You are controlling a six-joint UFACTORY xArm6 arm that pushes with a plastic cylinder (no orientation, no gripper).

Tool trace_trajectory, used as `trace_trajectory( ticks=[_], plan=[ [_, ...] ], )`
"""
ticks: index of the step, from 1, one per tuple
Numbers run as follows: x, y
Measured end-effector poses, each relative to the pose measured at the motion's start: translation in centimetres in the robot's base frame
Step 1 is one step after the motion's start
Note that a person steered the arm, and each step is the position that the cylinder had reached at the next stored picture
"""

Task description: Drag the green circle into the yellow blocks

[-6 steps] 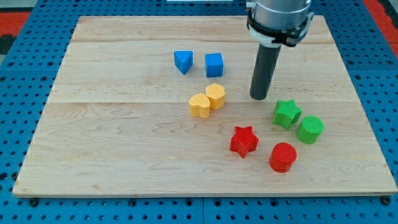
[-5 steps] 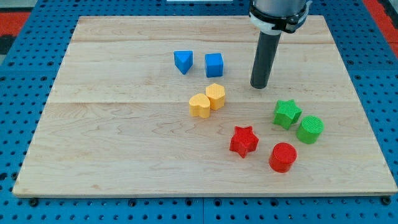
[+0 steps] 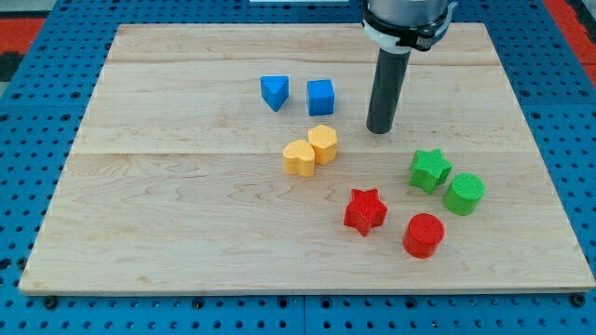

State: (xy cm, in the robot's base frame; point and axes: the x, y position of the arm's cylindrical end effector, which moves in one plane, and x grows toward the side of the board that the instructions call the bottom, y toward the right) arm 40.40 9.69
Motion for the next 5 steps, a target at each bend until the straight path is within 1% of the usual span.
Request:
trace_trajectory(
  ticks=[2,3,4,5],
  plan=[
    [0.7,-0.2],
    [0.8,6.6],
    [2.3,15.8],
    [11.0,21.2]
  ],
)
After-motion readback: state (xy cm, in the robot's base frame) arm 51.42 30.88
